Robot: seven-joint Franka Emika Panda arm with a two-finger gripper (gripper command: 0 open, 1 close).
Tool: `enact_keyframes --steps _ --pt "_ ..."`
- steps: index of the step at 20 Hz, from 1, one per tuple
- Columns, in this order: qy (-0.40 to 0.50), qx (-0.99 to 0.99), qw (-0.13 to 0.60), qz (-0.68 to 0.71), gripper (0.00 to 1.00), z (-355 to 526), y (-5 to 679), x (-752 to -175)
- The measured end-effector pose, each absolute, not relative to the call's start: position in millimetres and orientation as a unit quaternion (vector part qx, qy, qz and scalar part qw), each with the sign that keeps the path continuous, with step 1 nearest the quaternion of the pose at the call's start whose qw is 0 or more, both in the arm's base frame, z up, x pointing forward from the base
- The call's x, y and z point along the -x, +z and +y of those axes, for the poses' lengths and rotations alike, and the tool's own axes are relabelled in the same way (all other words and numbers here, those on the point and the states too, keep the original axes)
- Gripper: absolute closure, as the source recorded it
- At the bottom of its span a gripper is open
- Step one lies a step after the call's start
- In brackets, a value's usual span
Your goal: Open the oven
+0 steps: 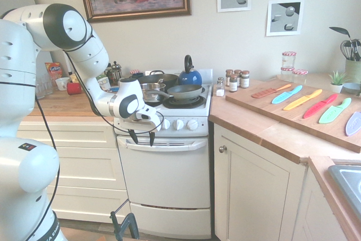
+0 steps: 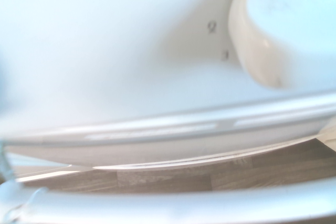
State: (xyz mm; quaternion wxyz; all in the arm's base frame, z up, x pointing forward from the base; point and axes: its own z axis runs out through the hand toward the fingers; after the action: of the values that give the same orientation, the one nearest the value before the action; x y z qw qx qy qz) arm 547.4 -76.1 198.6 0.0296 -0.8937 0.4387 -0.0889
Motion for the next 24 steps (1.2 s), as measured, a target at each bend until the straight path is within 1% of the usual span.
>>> enact_keyframes --steps 3,10,13,18,24 --pt "-0.083 0.897 0.027 0.432 0.00 -76 191 -557" --pt "-0.082 0.915 0.016 0.395 0.00 -70 207 -578" --pt "-0.070 0.921 0.008 0.384 0.00 -68 191 -578" --pt "-0.073 0.924 0.016 0.375 0.00 -57 175 -587" --pt "-0.067 0.931 0.031 0.357 0.00 -73 168 -581"
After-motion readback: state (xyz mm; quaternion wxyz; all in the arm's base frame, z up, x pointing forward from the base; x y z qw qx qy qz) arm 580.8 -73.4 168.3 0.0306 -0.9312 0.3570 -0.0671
